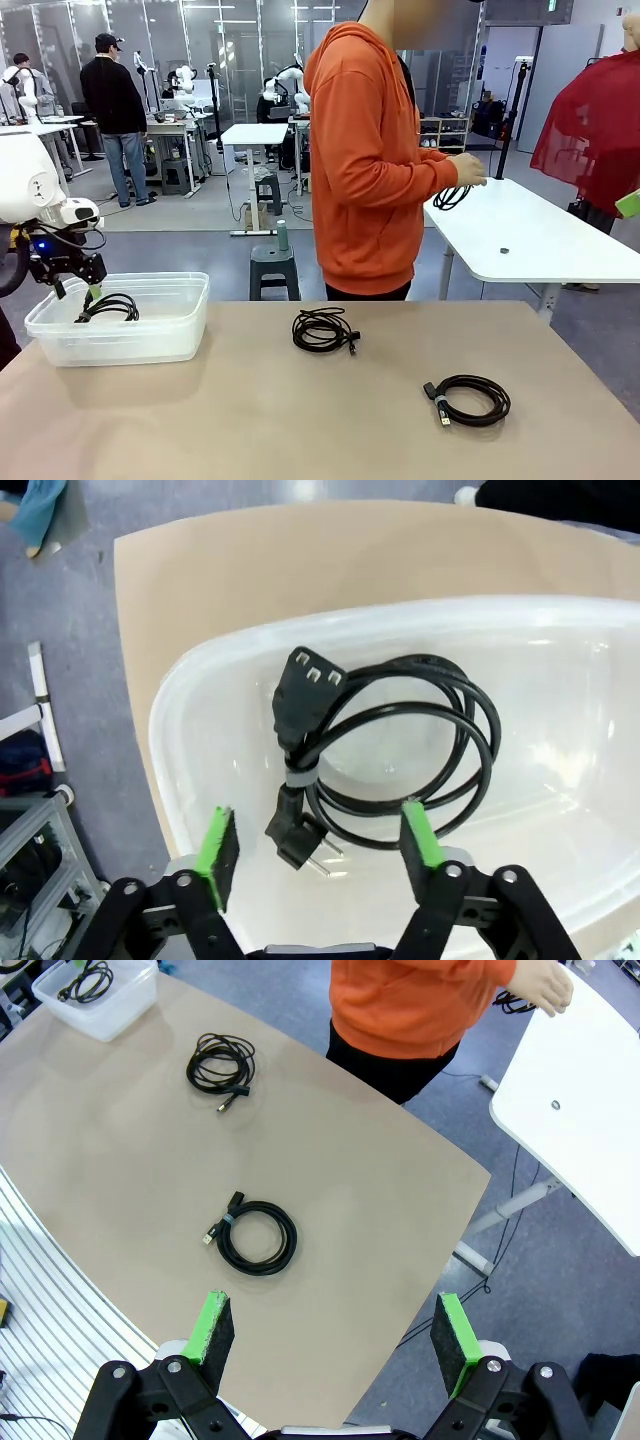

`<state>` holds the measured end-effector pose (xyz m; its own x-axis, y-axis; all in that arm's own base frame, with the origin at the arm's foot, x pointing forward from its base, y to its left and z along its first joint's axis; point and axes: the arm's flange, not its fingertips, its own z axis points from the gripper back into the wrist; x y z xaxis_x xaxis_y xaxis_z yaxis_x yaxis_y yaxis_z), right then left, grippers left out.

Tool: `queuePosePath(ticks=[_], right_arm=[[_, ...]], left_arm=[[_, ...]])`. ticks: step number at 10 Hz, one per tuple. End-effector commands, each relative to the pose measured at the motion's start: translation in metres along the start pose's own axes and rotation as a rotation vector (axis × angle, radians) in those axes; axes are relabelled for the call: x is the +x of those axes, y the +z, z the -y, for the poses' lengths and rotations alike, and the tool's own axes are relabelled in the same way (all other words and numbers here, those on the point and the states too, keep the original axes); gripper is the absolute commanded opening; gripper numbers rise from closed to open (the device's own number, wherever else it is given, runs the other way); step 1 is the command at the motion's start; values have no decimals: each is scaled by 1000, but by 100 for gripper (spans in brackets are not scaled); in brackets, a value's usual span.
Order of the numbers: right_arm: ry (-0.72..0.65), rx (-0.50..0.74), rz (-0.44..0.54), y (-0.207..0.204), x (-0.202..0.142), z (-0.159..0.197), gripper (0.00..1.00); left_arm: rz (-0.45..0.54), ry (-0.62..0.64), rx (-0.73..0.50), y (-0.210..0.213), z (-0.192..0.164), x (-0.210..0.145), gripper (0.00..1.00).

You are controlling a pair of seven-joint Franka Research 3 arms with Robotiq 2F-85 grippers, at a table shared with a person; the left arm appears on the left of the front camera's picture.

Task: Organize and store the cables.
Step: Place the Power Cable into the Organizing box.

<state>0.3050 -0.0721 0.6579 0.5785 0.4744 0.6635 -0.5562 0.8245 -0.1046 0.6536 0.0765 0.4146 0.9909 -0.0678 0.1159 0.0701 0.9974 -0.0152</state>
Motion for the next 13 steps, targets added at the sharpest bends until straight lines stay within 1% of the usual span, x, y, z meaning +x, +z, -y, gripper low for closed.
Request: queuePosePath(ticks=[1, 2, 4, 5, 13], right_arm=[[-4, 1, 0, 0, 0, 1, 100], [-4, 1, 0, 0, 0, 1, 100], [-4, 1, 0, 0, 0, 1, 100], [-4, 1, 0, 0, 0, 1, 100], [-4, 1, 0, 0, 0, 1, 100]], left_arm=[[29, -22, 23, 3, 4, -22, 99], [21, -27, 17, 6, 6, -26, 100], [54, -42, 20, 13, 2, -31, 100], [12, -6, 8, 11, 4, -19, 100], [12, -6, 8, 11, 4, -19, 100]])
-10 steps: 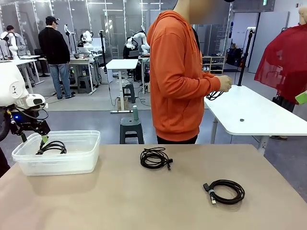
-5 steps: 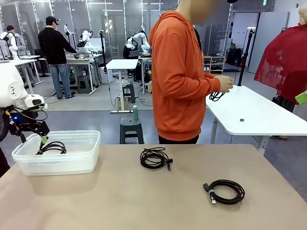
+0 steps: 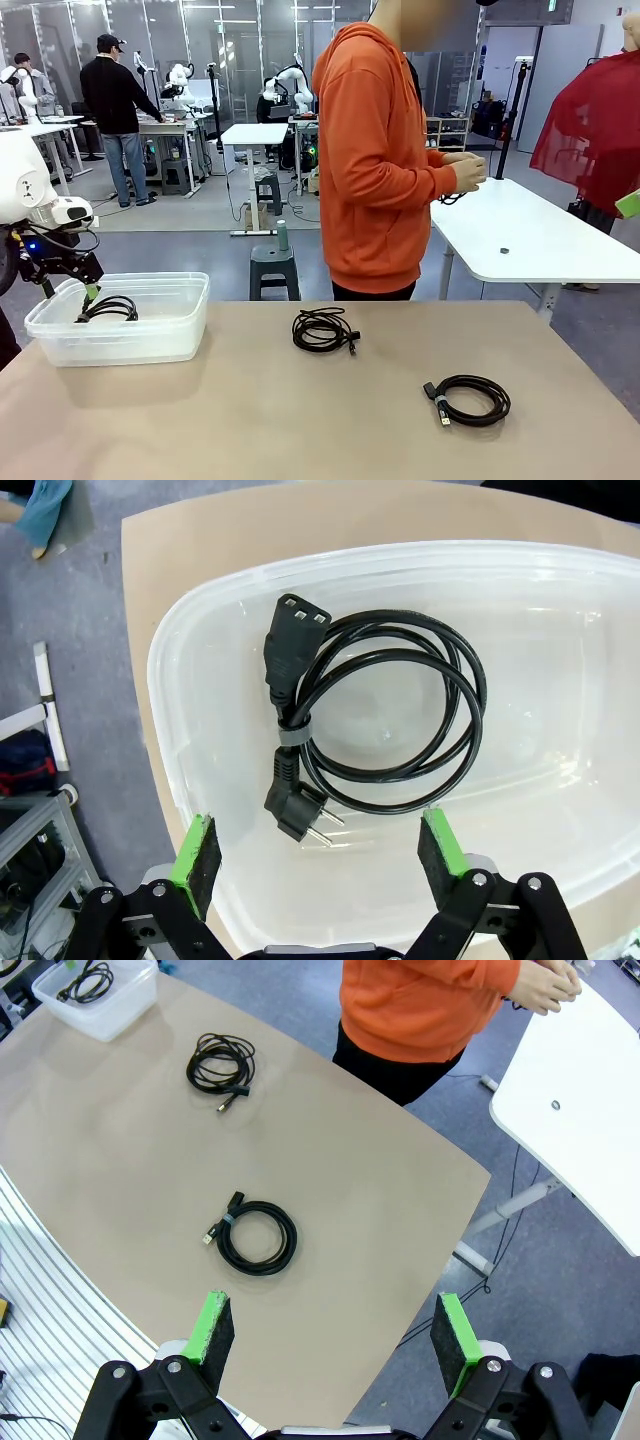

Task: Organize and store the cables.
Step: Place the Power Cable into the Organizing box.

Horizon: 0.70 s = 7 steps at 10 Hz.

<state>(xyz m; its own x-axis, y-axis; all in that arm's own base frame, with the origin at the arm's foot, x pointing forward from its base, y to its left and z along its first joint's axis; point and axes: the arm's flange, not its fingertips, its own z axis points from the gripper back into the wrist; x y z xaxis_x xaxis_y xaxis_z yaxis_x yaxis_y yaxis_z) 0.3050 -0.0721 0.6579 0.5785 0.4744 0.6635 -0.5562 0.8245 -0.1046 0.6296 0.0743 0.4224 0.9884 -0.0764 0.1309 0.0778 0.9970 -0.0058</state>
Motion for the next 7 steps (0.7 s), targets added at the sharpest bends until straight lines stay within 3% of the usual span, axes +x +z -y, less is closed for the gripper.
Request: queuePosePath(ticks=[1, 6, 7], right_arm=[[-4, 1, 0, 0, 0, 1, 100], [-4, 1, 0, 0, 0, 1, 100], [-4, 1, 0, 0, 0, 1, 100]], left_arm=[[-4, 3, 0, 0, 0, 4, 100], [0, 0, 0, 0, 0, 0, 100], [39, -120, -4, 9, 4, -8, 100]])
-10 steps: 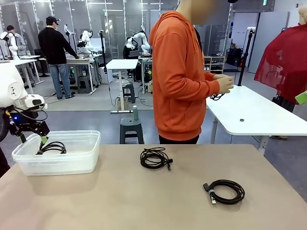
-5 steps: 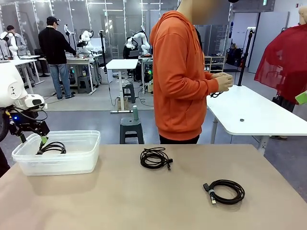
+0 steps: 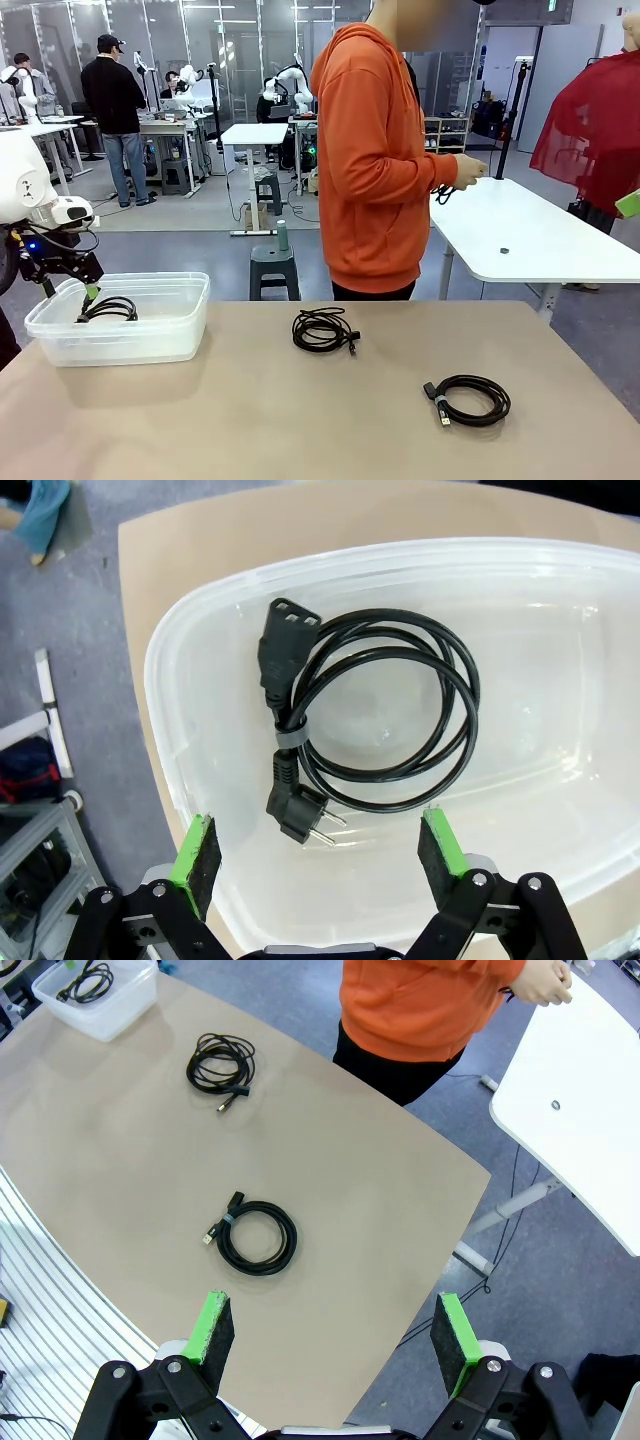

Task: Organize and store the cables.
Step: Place the Power Cable into the Organizing box.

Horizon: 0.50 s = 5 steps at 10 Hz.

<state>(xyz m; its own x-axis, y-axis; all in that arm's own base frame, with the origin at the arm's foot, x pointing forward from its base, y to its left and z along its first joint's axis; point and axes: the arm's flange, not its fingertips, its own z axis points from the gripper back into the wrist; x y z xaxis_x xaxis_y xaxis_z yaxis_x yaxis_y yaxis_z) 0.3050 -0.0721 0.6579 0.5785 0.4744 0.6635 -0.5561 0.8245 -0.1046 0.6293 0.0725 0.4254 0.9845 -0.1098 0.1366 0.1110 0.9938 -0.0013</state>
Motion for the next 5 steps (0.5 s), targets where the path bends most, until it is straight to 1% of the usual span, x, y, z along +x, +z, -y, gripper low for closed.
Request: queuePosePath(ticks=[1, 2, 3, 5], right_arm=[[-4, 1, 0, 0, 0, 1, 100], [-4, 1, 0, 0, 0, 1, 100], [-4, 1, 0, 0, 0, 1, 100], [-4, 1, 0, 0, 0, 1, 100]], left_arm=[[63, -151, -25, 21, 4, -21, 100], [109, -209, 1, 40, 8, -37, 100], [159, -276, -16, 67, 14, -55, 100], [220, -392, 2, 109, 39, -83, 100]])
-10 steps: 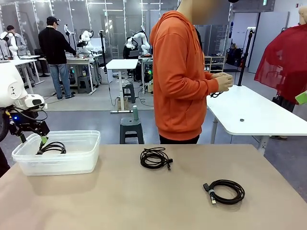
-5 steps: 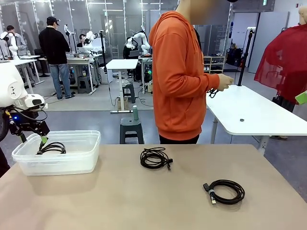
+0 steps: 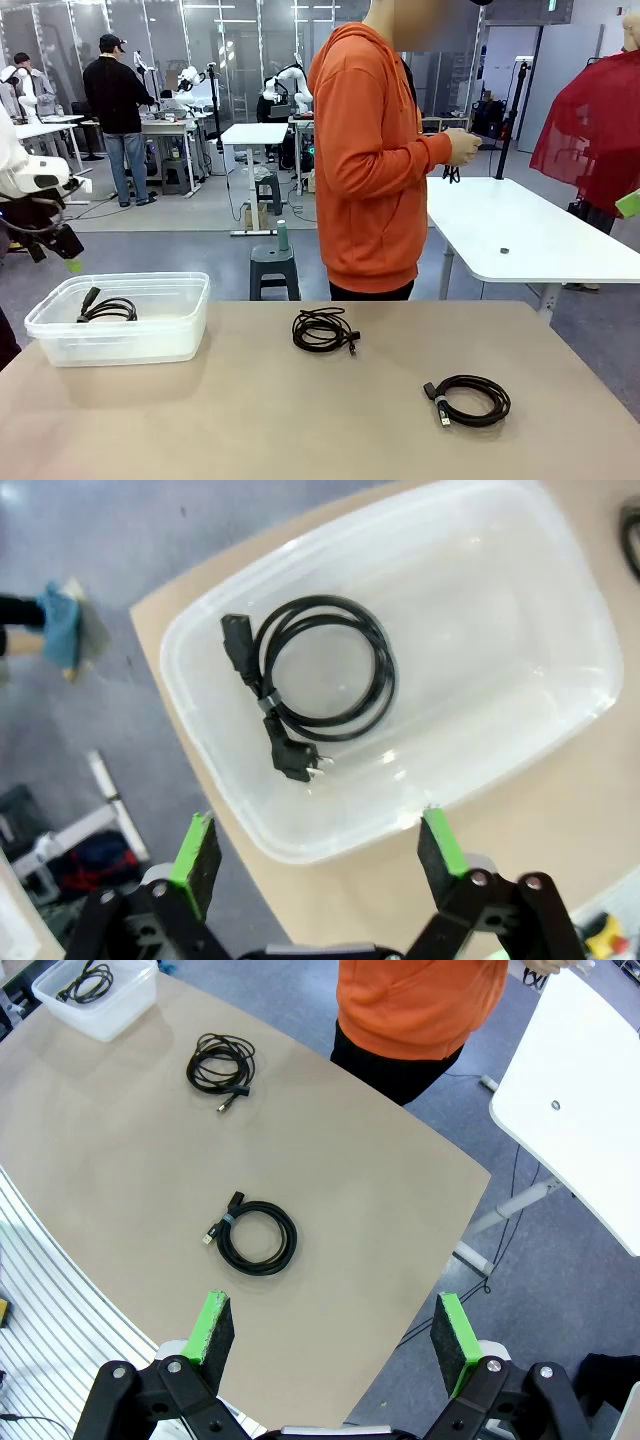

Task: Organize and store the cables.
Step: Place the Power Cable into the Organizing box.

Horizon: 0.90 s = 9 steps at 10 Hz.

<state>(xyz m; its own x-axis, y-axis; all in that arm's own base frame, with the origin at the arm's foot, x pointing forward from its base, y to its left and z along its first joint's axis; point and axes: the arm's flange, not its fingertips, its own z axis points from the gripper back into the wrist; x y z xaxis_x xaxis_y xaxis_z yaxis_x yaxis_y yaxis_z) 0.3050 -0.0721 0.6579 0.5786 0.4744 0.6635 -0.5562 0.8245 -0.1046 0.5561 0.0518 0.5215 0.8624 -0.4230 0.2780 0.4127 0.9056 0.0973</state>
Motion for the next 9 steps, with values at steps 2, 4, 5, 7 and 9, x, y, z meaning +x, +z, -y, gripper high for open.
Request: queuePosePath(ticks=[2, 4, 5, 7, 9], right_arm=[[-4, 1, 0, 0, 0, 1, 100], [-4, 1, 0, 0, 0, 1, 100], [-4, 1, 0, 0, 0, 1, 100], [-4, 1, 0, 0, 0, 1, 100], [-4, 1, 0, 0, 0, 1, 100]], left_arm=[[142, -216, -24, 38, 65, -42, 100], [232, -333, 13, 61, 101, -68, 100], [291, -380, 40, 75, 115, -81, 100], [389, -347, 7, 117, 142, -110, 100], [450, -264, -55, 151, 146, -121, 100]])
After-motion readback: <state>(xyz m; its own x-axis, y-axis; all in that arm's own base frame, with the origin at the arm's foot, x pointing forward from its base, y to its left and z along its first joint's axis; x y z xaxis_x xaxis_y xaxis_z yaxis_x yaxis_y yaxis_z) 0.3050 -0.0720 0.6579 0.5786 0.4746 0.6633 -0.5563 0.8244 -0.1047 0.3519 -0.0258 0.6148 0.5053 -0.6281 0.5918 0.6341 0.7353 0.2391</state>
